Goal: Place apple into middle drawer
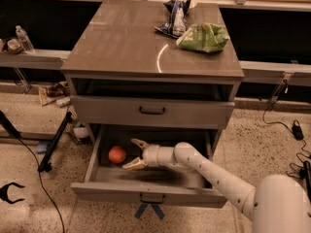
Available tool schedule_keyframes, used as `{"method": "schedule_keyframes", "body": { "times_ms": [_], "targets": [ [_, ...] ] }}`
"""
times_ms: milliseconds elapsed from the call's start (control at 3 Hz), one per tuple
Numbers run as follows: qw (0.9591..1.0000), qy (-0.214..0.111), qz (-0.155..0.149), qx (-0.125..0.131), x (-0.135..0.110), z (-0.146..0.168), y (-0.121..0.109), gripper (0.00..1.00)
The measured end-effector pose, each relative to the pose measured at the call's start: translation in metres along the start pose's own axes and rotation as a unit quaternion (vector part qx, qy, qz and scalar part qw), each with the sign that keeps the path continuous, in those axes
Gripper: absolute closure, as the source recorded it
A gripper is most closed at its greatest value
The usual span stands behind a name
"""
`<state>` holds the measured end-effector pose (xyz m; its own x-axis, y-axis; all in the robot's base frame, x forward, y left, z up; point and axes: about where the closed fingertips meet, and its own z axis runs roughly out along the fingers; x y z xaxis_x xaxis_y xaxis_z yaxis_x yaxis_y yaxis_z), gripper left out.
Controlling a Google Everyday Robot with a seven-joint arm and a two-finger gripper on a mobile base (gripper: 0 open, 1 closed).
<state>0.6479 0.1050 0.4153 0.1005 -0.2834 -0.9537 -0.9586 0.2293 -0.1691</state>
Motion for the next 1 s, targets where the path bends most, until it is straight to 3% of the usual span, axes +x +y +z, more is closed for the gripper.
{"method": "schedule_keyframes", "body": {
  "times_ms": [667, 1000],
  "targets": [
    [0.9964, 0.031, 0.035, 0.070, -0.035, -0.073, -0.009, 0.72],
    [0.9900, 0.057, 0.064, 0.112, -0.062, -0.123, 0.000, 0.96]
  ]
}}
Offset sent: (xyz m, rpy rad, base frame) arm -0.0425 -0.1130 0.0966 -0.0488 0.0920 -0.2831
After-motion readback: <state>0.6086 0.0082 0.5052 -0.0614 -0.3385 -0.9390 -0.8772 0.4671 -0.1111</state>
